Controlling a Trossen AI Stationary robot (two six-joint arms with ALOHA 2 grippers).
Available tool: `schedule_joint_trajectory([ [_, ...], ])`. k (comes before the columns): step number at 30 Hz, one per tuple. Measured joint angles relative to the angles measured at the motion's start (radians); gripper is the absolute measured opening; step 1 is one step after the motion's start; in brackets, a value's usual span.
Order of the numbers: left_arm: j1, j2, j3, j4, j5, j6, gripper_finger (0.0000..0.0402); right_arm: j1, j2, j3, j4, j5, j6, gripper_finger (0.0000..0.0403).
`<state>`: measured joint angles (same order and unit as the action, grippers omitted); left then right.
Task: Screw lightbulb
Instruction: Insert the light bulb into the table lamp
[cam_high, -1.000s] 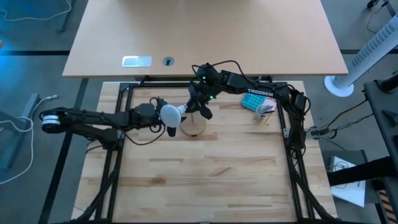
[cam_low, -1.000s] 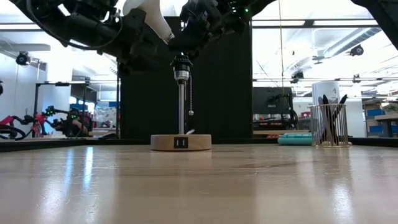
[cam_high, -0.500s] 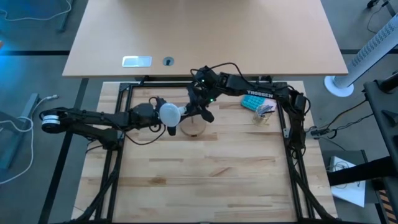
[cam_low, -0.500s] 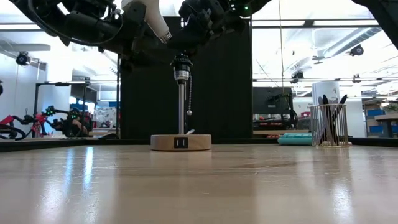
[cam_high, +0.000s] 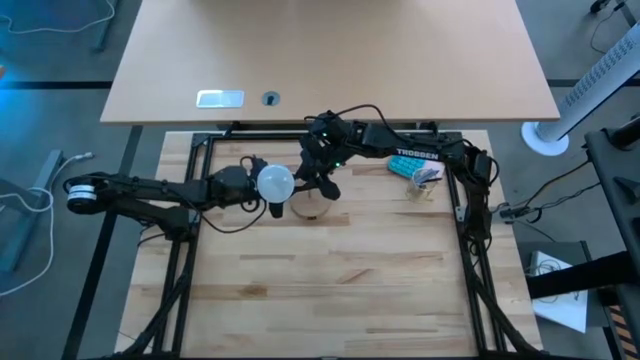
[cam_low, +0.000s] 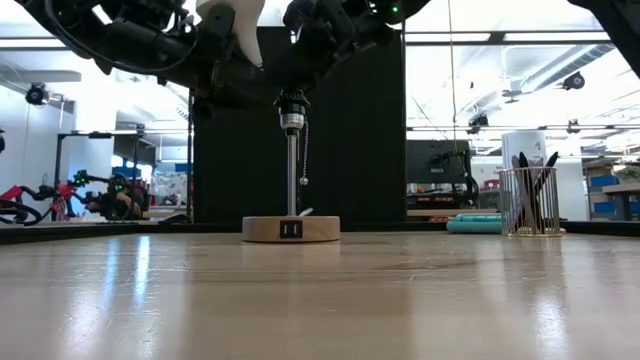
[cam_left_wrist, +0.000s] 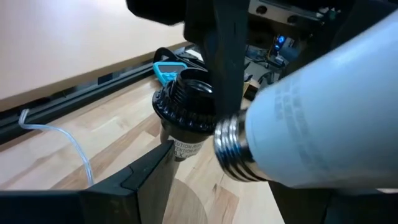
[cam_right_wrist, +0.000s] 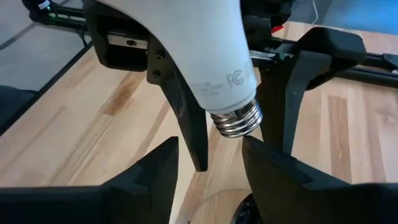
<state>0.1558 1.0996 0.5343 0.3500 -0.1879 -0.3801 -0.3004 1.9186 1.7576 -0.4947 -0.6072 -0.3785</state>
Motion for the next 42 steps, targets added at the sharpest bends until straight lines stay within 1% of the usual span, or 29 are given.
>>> schedule_joint_trajectory([
  [7,-0.002,0.010,0.000,0.002,0.022,-0.003,0.0231,0.013,0.000,0.000,0.013,0.002,-0.065,0.0177],
  [13,-0.005,0.011,0.000,0.010,0.023,-0.004,0.0231,0.011,0.000,0.000,0.005,0.008,-0.076,0.0201],
  [17,-0.005,0.011,0.000,0.017,0.023,-0.004,0.0231,0.015,0.000,0.000,0.013,0.008,-0.062,0.0220],
  [20,-0.005,0.011,0.000,0.018,0.022,-0.014,0.0231,0.016,0.000,0.000,0.011,0.008,-0.018,0.0229],
  [23,-0.005,0.011,0.000,0.017,0.017,-0.022,0.0231,0.014,0.000,0.000,-0.024,0.009,-0.019,0.0233],
  [25,-0.005,0.011,0.000,0.016,0.017,-0.022,0.0231,0.011,-0.019,0.000,-0.086,0.014,-0.036,0.0232],
  [27,-0.010,0.011,0.000,0.009,0.015,-0.022,0.0231,0.013,-0.052,0.001,-0.188,0.053,-0.067,0.0226],
  [29,-0.016,0.010,0.000,-0.011,0.015,-0.022,0.0231,0.014,-0.093,0.002,-0.300,0.119,-0.093,0.0218],
  [33,-0.039,0.013,-0.004,-0.020,0.012,-0.005,0.0231,0.030,-0.174,-0.001,-0.472,0.246,-0.085,0.0204],
  [36,-0.058,0.012,-0.005,-0.019,-0.013,0.016,0.0231,0.049,-0.240,-0.001,-0.514,0.337,-0.060,0.0200],
  [39,-0.069,0.011,-0.006,-0.006,-0.024,0.033,0.0231,0.048,-0.295,-0.001,-0.516,0.371,-0.034,0.0201],
  [42,-0.086,0.011,-0.006,-0.003,-0.029,0.034,0.0231,0.046,-0.329,-0.001,-0.533,0.379,0.019,0.0204],
])
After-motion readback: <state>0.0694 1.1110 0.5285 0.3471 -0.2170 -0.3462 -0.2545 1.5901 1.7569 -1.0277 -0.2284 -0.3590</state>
